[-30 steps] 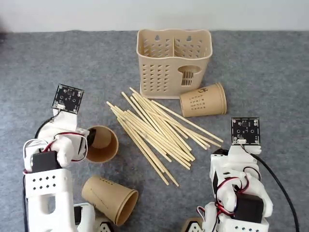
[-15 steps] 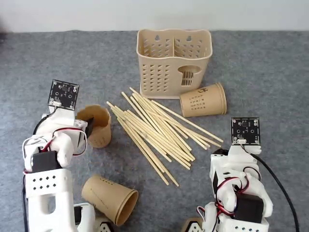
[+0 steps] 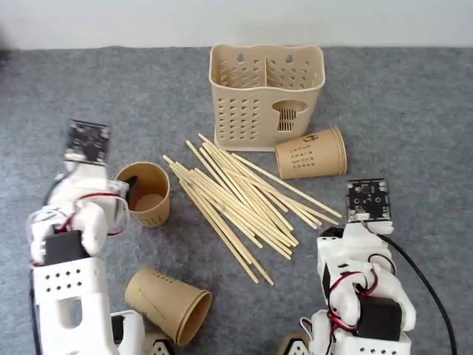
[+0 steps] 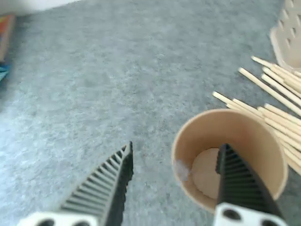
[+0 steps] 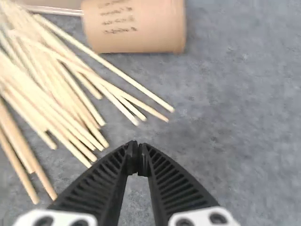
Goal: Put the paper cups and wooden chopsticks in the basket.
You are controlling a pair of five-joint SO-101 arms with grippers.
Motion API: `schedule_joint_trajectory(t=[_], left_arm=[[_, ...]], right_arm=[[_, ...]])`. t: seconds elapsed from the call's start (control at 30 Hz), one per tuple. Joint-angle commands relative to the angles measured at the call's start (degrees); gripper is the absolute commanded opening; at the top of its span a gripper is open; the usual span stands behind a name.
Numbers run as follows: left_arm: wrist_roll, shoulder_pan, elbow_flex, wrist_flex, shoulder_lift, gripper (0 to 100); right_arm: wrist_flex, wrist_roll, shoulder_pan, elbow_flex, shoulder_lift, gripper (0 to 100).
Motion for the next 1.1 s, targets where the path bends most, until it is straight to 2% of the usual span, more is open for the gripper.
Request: schedule_joint_trajectory(t=[0.0, 0.13, 0.27, 0.4, 0.57, 0.77, 0.97, 1.07], left_arm=[[1.41, -3.96, -12.88, 8.97, -0.35, 28], [1.05, -6.68, -21.76, 20.04, -0.35, 28], [0.97, -11.08, -25.71, 25.67, -0.35, 28], [0.97, -18.02, -26.42, 25.85, -0.35, 28], [-2.20, -25.67, -26.15, 25.85, -0.35, 28], [-2.29, -31.47, -25.89, 25.85, -0.35, 28], [-2.29, -34.29, -25.80, 25.85, -0.35, 28], [-2.29, -34.64, -25.54, 25.85, -0.26, 28]], right_arm=[[0.31, 1.67, -4.70, -5.45, 2.07, 1.2], [0.40, 1.85, -12.09, -9.93, 7.25, 1.2], [0.40, 2.99, -22.55, -11.78, 16.13, 1.2], [0.40, 10.11, -33.63, -11.69, 23.43, 1.1], [4.26, 21.36, -46.99, -11.69, 25.01, 0.9], [2.95, 21.01, -63.08, -11.43, 25.36, 3.0], [-3.30, 20.75, -73.45, -7.30, 25.45, 20.7], [-8.04, 18.81, -76.35, -3.43, 25.01, 22.4]])
